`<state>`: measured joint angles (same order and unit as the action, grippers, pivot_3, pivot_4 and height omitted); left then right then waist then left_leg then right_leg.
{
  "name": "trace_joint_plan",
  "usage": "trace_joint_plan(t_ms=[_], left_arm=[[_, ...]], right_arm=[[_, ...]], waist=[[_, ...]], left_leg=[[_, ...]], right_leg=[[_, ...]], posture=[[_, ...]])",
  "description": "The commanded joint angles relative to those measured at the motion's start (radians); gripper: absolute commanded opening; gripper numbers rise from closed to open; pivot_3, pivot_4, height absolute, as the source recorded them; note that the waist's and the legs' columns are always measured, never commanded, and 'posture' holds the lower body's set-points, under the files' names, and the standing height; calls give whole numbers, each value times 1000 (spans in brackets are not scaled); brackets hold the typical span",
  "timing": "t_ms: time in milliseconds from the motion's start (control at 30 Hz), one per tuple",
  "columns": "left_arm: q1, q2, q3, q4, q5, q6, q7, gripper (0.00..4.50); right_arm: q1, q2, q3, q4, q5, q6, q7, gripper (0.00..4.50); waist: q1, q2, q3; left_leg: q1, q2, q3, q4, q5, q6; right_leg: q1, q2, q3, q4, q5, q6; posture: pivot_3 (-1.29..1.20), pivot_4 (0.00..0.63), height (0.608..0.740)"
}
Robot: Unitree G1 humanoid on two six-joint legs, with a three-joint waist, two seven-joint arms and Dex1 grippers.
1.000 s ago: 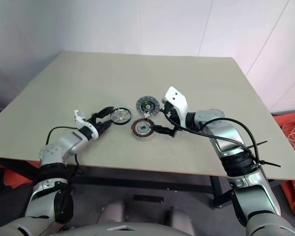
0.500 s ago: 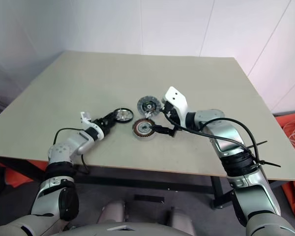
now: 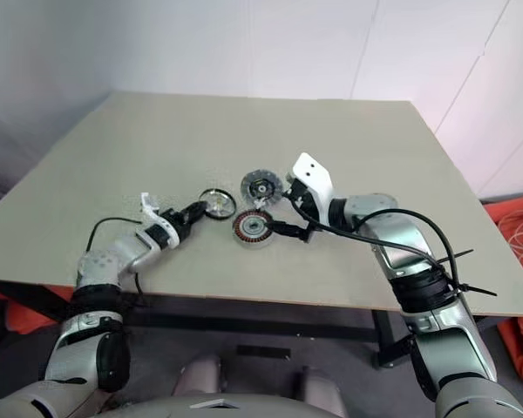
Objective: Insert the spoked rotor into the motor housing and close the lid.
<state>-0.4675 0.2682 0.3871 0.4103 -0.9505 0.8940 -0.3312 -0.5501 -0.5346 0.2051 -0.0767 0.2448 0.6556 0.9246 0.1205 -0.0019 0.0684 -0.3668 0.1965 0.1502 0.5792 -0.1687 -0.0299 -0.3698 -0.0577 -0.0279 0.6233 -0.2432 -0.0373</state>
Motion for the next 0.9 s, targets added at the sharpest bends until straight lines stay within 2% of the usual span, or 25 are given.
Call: trace_joint_plan(t_ms=[33, 300, 567, 700, 900], left_arm=[[47, 140, -80, -176, 92, -23, -144, 426], [87, 294, -145, -350, 238, -208, -346, 426], [75, 341, -221, -468, 267, -259, -518, 426], [117, 405, -342, -498, 405, -377, -626, 426], [113, 426, -427, -469, 579, -576, -667, 426]], right_arm=[[-19, -1, -43, -23, 34, 3, -1, 4500], [-35, 13, -64, -22, 78, 30, -5, 4500], [-57, 14, -80, -19, 110, 49, -5, 4500], [-71, 3, -115, -6, 142, 73, -5, 4500], [-73, -27, -149, 6, 175, 112, 8, 4500]], waist=[[-3, 0, 0], [8, 0, 0], [4, 0, 0], [3, 0, 0], [4, 0, 0]], left_leg=[[0, 1, 0, 0, 0, 0], [-1, 0, 0, -1, -1, 1], [0, 1, 0, -1, 0, 0], [0, 1, 1, -1, 0, 0], [0, 1, 1, -1, 0, 0]], right_leg=[[-1, 0, 0, 0, 0, -1], [0, 0, -1, 0, -2, -3], [0, 0, -1, 1, -2, -3], [-1, 0, 0, 1, -2, -3], [-1, 0, 0, 1, -2, -3]], posture=[[0, 0, 740], [0, 0, 740], [0, 0, 740], [0, 0, 740], [0, 0, 740]])
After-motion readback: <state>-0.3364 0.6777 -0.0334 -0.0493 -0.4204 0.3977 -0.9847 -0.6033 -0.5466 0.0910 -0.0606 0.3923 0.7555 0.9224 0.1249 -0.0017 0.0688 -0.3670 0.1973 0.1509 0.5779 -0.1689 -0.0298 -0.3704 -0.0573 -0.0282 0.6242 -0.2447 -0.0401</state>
